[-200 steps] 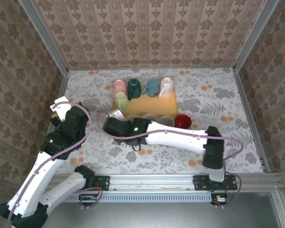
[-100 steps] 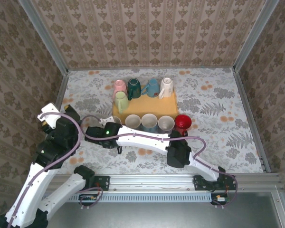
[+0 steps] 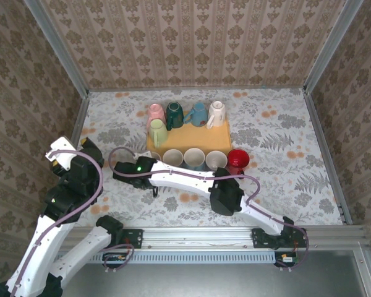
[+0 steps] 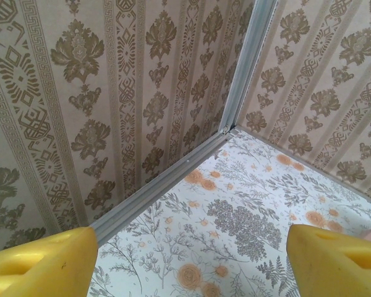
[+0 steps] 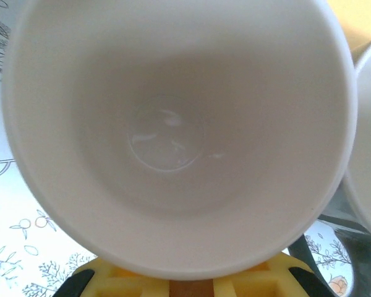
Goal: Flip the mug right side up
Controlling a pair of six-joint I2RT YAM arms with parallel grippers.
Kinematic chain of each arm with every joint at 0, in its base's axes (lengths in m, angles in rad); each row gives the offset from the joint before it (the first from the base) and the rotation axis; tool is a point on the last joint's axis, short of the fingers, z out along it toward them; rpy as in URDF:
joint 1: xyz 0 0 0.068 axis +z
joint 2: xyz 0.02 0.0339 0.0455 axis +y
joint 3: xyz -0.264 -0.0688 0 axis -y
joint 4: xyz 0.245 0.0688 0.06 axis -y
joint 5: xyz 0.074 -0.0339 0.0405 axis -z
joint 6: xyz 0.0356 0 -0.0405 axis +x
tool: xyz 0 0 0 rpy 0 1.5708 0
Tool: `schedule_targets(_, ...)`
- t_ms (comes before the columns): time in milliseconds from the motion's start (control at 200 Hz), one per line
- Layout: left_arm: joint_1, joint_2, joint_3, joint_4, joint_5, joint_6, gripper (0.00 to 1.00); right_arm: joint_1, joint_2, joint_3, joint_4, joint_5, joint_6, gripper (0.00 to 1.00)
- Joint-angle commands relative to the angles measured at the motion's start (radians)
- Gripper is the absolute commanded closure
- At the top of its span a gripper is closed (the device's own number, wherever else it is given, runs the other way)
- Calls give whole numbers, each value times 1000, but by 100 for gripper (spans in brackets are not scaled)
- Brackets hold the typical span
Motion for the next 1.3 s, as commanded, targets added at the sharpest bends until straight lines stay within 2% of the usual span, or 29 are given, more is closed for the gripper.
schedule_targets(0,6,-15,-11,-13,-15,-5,19,-9,14,54,15,34,-3,100)
schedule_targets(130,5,-15,-12,-6,-8,1,19,-21,23,56,27,44,-17,100)
schedule_targets(205,5,-16,-14,-3,-4,6,19,-30,28,56,28,31,-15,94)
schedule_targets(290,5,-16,-18,4,0,11,19,-35,27,56,31,25,-16,81)
schedule_targets(545,5,-18,-24,22,13,25,19,-36,13,54,30,17,-22,64)
schedule_targets(785,5,-13,-28,30,16,35,18,-27,-51,19,61,-7,-51,60)
schedule_targets(1110,5,-8,-34,42,20,50,18,-24,-205,-172,180,-15,-59,60)
schedule_targets(1295,5,-8,-43,68,37,81,18,-24,-308,-305,300,-91,-126,62)
